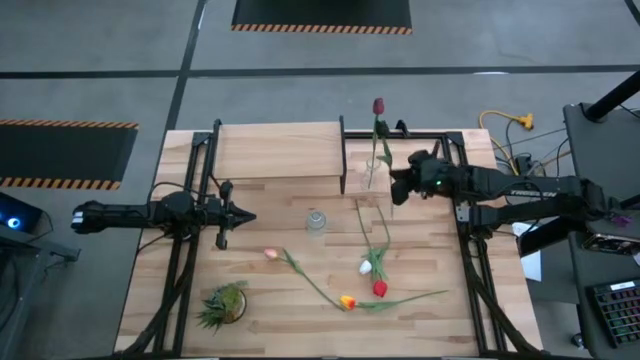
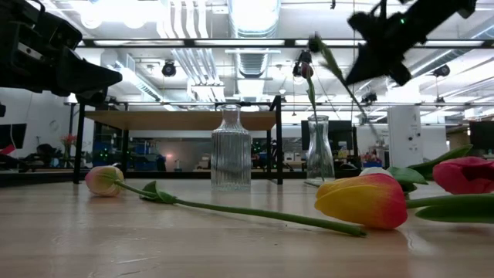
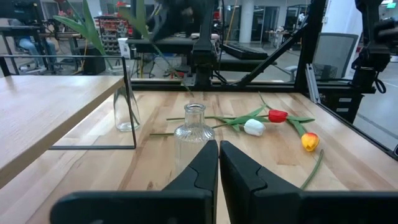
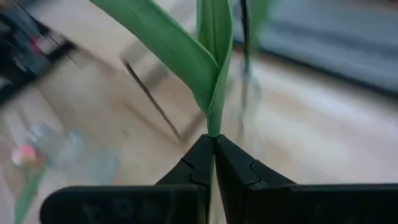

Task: Pick and place flowers into a vace then onto a shelf
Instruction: Put the black tulip into the top transparent vase

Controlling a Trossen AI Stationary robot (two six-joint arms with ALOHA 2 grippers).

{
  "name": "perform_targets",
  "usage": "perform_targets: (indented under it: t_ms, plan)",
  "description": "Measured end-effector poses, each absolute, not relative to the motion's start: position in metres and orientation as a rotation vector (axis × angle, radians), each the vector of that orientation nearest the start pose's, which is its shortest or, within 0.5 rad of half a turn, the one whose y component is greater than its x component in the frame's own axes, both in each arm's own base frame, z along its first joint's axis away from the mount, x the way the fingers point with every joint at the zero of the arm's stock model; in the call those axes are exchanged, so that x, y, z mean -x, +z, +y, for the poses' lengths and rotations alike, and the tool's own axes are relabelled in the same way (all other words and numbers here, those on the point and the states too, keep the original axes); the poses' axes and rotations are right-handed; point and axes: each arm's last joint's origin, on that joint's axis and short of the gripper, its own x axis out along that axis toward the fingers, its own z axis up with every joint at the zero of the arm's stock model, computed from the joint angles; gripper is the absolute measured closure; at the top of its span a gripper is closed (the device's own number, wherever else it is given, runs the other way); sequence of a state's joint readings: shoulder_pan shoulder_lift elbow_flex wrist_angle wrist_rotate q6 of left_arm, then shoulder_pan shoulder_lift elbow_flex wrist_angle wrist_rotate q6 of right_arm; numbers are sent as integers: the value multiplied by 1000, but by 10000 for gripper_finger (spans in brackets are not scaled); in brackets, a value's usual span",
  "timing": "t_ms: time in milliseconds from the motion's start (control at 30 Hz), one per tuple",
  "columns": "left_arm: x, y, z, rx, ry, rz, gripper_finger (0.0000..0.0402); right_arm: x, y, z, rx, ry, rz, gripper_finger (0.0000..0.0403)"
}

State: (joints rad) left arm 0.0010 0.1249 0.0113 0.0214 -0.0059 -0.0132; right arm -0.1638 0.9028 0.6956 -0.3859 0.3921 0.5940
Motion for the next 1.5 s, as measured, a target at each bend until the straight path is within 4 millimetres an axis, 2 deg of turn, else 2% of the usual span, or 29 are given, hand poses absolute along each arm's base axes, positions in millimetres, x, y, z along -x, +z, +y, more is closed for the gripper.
perform_targets:
  t_ms: [200, 400, 533, 733, 900, 1233, 1500]
  plan:
    - [-105, 159, 0, 13, 7, 92, 402, -194, 293, -44, -296, -616, 187, 394]
    - [-105, 159, 0, 13, 7, 92, 402, -196, 307, -48, -120, -734, 73, 394]
    - [-105, 159, 0, 13, 7, 92, 402, -195, 312, -50, -73, -806, 37, 394]
    - [-105, 159, 0, 13, 8, 93, 402, -196, 320, -53, -58, -813, -47, 394]
    - [-105, 159, 0, 13, 8, 93, 402, -209, 311, -56, -35, -821, -7, 394]
    - [-105, 159, 0, 13, 8, 93, 402, -229, 285, -76, -24, -904, 103, 394]
    - [-105, 159, 0, 13, 8, 93, 402, -241, 269, -80, -36, -909, 161, 394]
